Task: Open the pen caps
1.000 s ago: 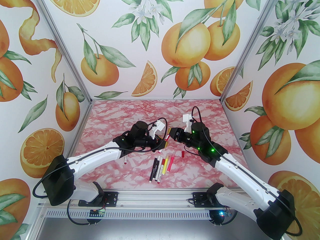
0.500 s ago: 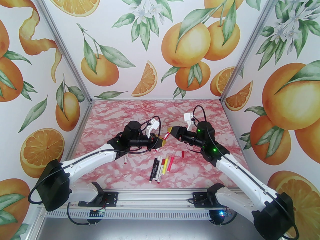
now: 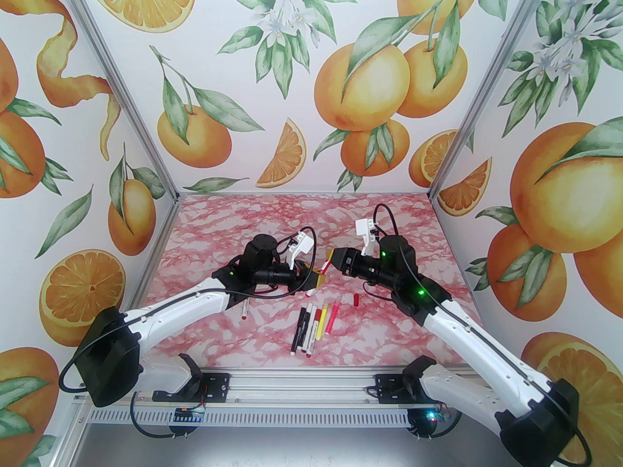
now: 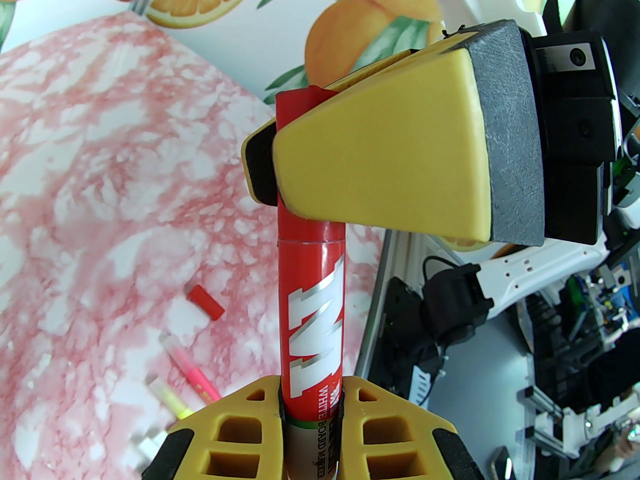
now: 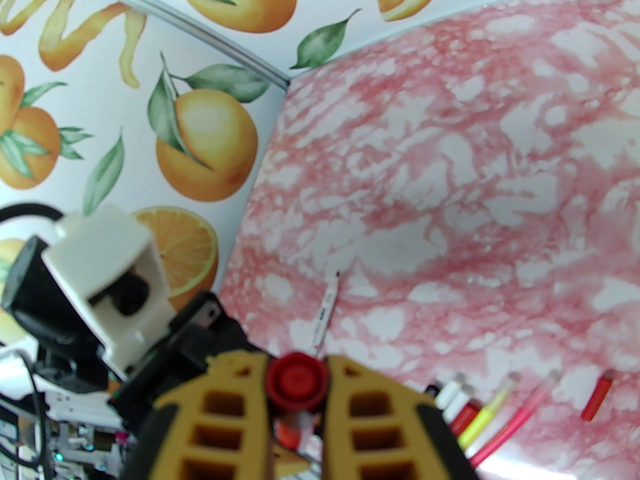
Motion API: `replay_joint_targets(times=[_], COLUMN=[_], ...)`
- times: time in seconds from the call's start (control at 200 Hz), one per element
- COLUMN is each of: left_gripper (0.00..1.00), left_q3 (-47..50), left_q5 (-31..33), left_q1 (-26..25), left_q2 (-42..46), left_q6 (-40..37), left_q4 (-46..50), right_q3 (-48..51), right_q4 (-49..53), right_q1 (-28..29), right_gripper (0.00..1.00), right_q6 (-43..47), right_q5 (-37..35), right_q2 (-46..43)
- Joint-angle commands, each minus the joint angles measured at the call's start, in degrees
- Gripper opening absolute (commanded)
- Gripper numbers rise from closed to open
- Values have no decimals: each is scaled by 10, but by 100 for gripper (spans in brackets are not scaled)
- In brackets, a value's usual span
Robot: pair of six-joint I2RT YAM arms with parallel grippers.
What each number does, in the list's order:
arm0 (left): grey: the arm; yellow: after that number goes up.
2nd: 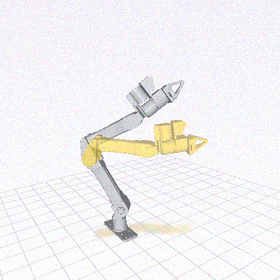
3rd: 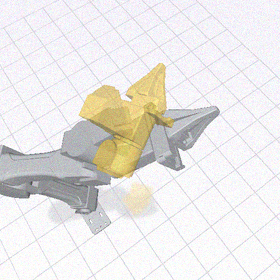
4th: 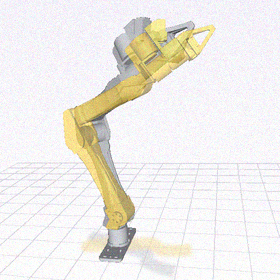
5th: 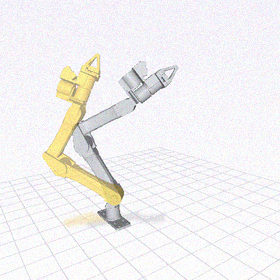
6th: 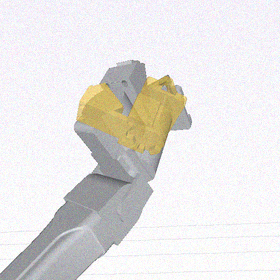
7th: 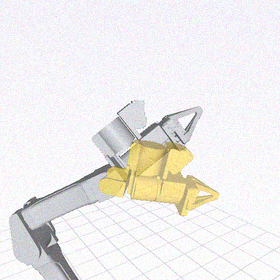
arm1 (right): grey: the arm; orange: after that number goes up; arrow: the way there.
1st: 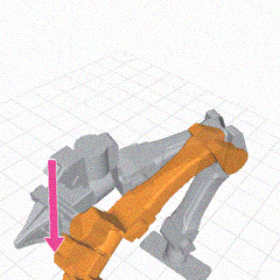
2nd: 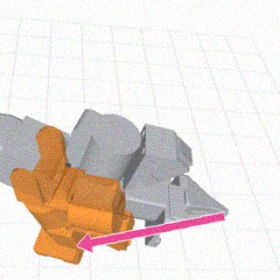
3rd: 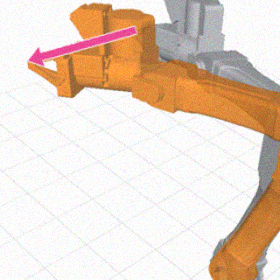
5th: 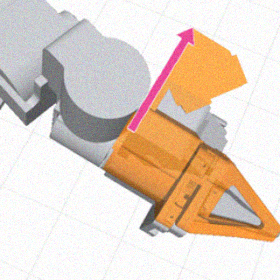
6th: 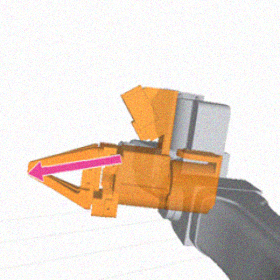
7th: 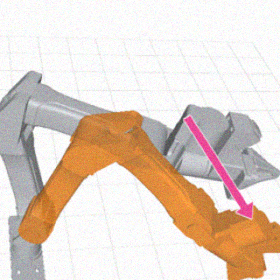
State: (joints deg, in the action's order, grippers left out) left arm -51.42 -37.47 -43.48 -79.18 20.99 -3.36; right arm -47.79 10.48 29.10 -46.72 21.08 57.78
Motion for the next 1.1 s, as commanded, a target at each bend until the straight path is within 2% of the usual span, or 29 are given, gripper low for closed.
replay_joint_targets(times=[0.0, 0.13, 0.545, 0.726, 0.951, 1.096], left_gripper=[0, 0, 0, 0, 0, 0], left_q3=[30, 40, 32, 22, 20, 21], left_q5=[-29, -9, 24, 32, 47, 48], left_q1=[-18, -19, -37, -46, -61, -63], left_q2=[0, 12, -5, -16, -25, -32], left_q6=[-11, -19, -30, -18, -2, 0], left_q4=[102, 108, 120, 120, 101, 101], right_q3=[-12, 5, 22, 26, 61, 62], right_q4=[-155, -204, -263, -238, -294, -307], right_q1=[-55, -83, -86, -69, -52, -52], right_gripper=[0, 0, 0, 0, 0, 0], right_q6=[-73, -131, -219, -196, -236, -240], right_q5=[-40, -2, 0, -62, -118, -123], right_q2=[-2, 3, 11, -8, -18, -15])
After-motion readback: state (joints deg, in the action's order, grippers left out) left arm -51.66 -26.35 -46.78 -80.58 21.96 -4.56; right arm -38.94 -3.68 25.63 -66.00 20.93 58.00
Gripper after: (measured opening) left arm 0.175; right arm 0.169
